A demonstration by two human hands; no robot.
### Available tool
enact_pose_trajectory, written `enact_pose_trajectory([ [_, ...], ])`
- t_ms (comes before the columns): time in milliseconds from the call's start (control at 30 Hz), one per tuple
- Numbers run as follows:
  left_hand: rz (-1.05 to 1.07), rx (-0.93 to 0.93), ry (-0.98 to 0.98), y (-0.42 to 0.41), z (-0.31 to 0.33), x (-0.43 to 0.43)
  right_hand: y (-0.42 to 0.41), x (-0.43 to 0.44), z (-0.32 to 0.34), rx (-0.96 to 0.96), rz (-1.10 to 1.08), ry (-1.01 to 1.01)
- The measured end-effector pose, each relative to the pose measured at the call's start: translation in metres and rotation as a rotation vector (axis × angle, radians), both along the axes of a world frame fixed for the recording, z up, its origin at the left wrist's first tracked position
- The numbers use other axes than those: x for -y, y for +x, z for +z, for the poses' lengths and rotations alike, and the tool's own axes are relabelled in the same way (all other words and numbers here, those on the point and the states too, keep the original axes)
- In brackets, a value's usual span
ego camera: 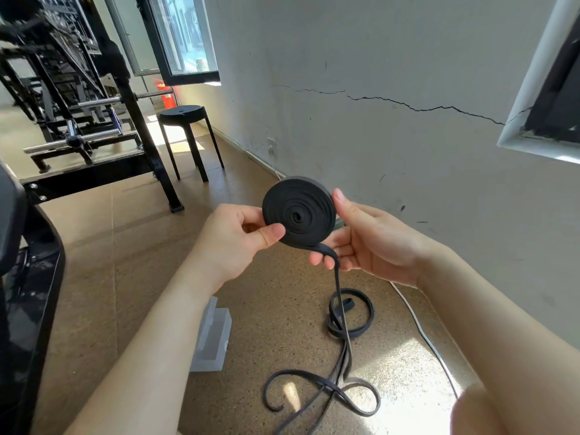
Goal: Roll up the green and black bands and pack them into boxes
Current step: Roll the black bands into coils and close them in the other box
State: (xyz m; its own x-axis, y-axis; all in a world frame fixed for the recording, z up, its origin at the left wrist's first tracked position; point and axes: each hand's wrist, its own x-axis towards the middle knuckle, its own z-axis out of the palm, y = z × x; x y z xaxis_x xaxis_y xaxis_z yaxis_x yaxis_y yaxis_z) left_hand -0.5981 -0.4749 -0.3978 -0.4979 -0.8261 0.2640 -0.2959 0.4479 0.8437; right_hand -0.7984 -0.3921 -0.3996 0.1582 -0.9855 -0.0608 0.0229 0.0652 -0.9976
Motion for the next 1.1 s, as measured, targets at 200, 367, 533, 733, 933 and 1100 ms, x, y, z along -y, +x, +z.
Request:
enact_pose_trajectory([
  [200,-0.033,0.005,0.002,0.002,-0.001,0.002,0.001,0.001,-0.002,0.058,-0.017,-0.030],
  [367,-0.182,-0.311,0.333,0.000,-0.004,-0.001,0.002,0.004,-0.005,0.252,-0.012,-0.059],
  [533,-0.292,-0.430,0.482,-0.018,-0.007,-0.017,0.007,0.005,-0.008,0.389,0.067,-0.038],
  [733,-0.086,-0.046,0.077,-0.008,0.001,-0.010,0.002,0.003,-0.002,0.089,0.014,0.095],
  [933,-0.108,0.106,0.092,0.000,0.001,-0.002,0.003,0.005,-0.002,-0.045,0.040,0.070],
  [1100,-0.103,0.093,0.080,0.003,0.002,0.000,0.003,0.003,-0.001,0.034,0.073,0.026],
])
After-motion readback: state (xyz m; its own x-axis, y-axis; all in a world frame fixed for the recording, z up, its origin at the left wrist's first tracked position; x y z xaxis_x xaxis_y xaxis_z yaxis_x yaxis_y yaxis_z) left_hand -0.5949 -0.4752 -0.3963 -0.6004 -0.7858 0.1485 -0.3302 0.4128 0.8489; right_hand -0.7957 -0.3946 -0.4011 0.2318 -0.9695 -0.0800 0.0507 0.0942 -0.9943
